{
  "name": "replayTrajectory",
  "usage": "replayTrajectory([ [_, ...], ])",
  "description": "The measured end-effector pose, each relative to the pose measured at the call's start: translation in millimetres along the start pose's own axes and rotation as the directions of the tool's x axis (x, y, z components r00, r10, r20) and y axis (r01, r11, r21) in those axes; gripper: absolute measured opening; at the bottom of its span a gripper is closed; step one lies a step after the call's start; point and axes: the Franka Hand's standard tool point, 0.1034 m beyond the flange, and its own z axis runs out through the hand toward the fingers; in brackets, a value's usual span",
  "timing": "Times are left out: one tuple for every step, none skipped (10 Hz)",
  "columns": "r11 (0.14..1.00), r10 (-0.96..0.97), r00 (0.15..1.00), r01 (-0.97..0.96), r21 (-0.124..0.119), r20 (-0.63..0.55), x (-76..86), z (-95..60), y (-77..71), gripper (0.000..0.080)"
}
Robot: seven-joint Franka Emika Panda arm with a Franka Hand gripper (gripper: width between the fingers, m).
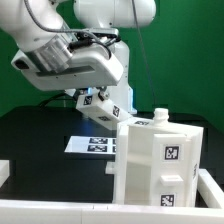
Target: Assemble cabinet
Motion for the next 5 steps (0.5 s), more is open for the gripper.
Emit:
replayTrajectory([
  [0.999, -0.048, 0.994, 0.046, -0.021, -0.095, 8.0, -6.6, 1.6, 0.0560],
  [0.993, -0.109, 0.981, 0.099, -0.067, -0.158, 11.2, -23.5, 2.6, 0.0560],
  [0.978, -0.190, 0.947, 0.160, -0.134, -0.257, 17.4, -49.0, -4.6, 0.0560],
  [0.948, -0.296, 0.882, 0.226, -0.223, -0.365, 22.4, -62.1, -19.1, 0.0560],
  [0.946, -0.312, 0.851, 0.233, -0.227, -0.423, 20.6, -57.8, -23.8, 0.0560],
])
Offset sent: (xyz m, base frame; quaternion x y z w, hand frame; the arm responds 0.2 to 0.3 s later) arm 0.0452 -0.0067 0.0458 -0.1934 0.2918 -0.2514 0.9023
